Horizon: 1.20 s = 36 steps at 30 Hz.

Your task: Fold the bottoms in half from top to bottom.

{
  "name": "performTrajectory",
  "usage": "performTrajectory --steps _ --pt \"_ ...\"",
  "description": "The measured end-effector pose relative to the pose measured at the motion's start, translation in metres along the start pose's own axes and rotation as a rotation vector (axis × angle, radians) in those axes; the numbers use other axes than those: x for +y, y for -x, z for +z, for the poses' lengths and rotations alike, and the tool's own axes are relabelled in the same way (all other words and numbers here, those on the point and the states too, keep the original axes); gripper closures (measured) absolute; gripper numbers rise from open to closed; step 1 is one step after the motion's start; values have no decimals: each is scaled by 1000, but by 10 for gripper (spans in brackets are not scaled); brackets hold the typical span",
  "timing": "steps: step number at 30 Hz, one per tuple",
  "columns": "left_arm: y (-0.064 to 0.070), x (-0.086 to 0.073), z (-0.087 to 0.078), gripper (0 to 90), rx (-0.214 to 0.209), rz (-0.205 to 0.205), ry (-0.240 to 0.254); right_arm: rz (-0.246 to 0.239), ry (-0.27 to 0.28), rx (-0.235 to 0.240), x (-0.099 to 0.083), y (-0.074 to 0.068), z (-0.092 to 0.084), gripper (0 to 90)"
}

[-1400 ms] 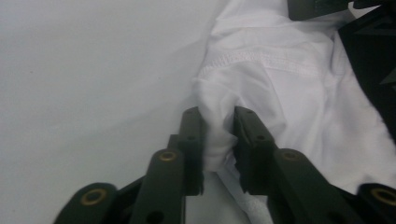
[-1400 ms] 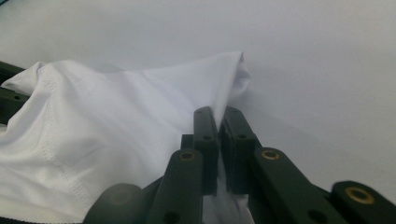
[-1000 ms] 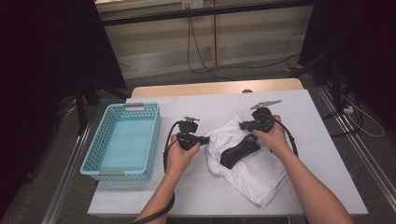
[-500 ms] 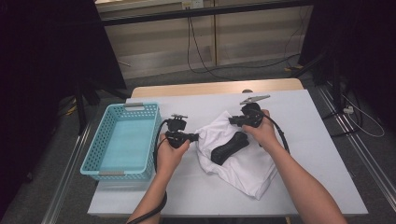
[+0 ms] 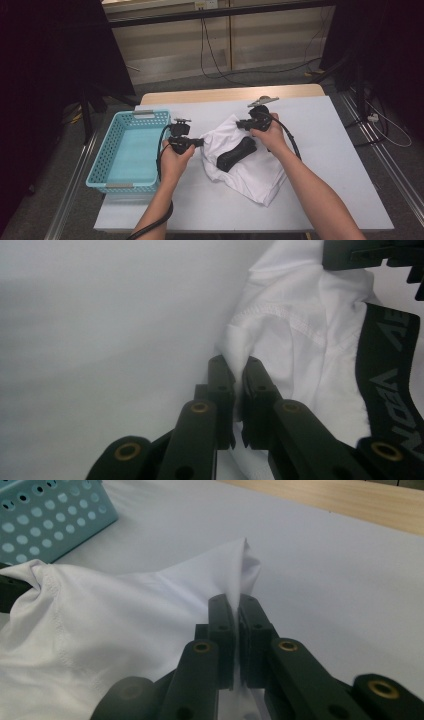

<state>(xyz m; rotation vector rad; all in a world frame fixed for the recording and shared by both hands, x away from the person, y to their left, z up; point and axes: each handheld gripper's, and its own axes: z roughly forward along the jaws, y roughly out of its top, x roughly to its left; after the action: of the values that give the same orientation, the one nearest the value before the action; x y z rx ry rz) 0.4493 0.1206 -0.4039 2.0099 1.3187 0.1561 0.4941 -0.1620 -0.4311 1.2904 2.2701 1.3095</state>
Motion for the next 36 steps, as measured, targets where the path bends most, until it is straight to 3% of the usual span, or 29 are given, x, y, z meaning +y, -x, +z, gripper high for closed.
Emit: performTrajectory --steps 4,5,6,9,14,20,24,29,36 --pt "-3 2 -1 849 21 -10 12 -11 8 -12 9 -4 5 855" --pt "-4 1 -1 830 16 -14 1 -17 14 -12 10 -6 6 800" --pt "-4 0 -1 764 16 -14 -3 -19 17 -18 10 -7 7 740" --pt "-4 -4 -2 511 40 -12 7 -14 6 -13 9 -7 4 679" --pt "4 -11 -5 342 40 32 20 -19 -34 -12 0 -8 -7 627" --pt "20 -20 -4 273 8 83 14 -30 -68 -15 -15 -11 -21 619" --pt "28 -26 0 239 -18 94 9 -28 -78 -14 -24 -12 -27 612" --pt "36 -31 3 226 -17 121 6 -27 -106 -8 -34 -13 -28 597" --pt "42 -34 6 222 -34 128 -3 -41 -139 -24 -50 -14 -29 615"
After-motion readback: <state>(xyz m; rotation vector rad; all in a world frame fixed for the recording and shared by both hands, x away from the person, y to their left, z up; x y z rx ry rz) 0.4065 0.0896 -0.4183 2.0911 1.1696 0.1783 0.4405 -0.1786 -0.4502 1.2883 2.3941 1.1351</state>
